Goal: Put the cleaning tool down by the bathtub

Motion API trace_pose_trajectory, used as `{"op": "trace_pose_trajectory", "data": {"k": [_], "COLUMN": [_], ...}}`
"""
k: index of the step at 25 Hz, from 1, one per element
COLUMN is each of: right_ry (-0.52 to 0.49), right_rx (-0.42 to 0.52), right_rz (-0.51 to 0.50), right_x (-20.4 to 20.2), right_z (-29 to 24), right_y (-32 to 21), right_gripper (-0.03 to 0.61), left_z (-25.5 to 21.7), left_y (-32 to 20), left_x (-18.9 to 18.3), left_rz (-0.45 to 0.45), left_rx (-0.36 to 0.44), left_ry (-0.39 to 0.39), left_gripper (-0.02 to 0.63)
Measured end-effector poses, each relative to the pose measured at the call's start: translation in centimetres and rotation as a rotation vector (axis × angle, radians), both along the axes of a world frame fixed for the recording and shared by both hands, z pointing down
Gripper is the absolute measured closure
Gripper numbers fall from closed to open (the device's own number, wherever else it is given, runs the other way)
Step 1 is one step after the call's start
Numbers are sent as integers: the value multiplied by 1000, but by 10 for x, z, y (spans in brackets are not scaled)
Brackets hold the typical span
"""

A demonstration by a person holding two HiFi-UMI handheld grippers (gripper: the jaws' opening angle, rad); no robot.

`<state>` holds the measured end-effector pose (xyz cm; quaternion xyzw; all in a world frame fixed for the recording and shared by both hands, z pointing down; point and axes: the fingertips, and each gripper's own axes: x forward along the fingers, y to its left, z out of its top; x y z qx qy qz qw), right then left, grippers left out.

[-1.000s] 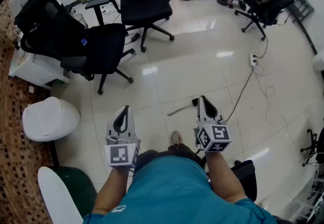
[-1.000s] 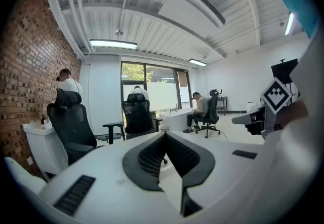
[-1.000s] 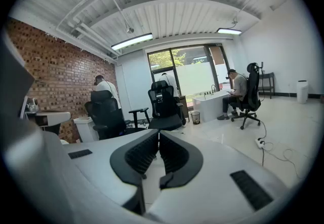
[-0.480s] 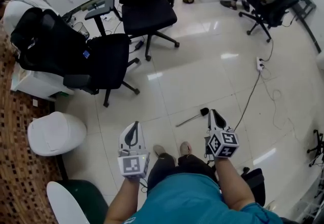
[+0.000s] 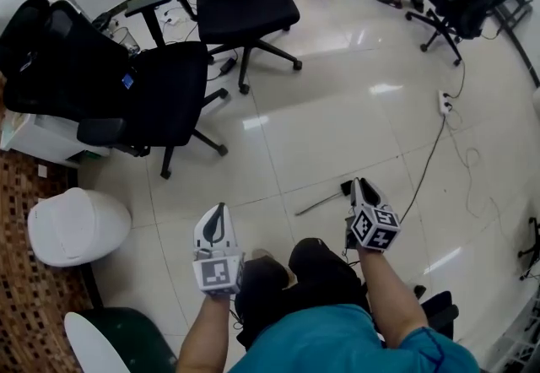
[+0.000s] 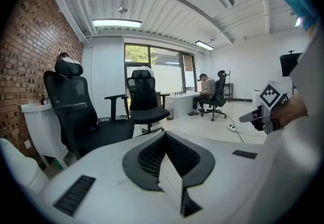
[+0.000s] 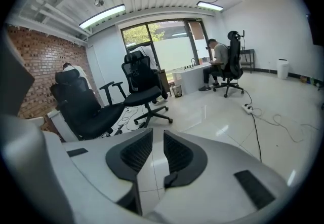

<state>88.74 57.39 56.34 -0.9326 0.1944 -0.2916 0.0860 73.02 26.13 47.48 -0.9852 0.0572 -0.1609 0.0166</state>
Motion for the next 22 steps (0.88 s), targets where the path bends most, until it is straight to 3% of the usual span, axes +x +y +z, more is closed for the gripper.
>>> {"op": "trace_pose_trajectory", "data": {"k": [6,16,22], "right_ry": [-71,-229,-362], "right_rx": [-15,-56,-28], "right_rz": [62,143,281], "right_x": [12,28,28], "right_z": [120,376,497], "right_y": [9,1,23], "right_gripper": [477,454,440], "left_z": [100,288,347], "left_y": [-3,-24,-24], "left_x": [24,67,76], "left_rz": [21,52,68], "left_rx": [-13,18,36], "left_ry": [23,24,36], "left_gripper": [615,615,615]}}
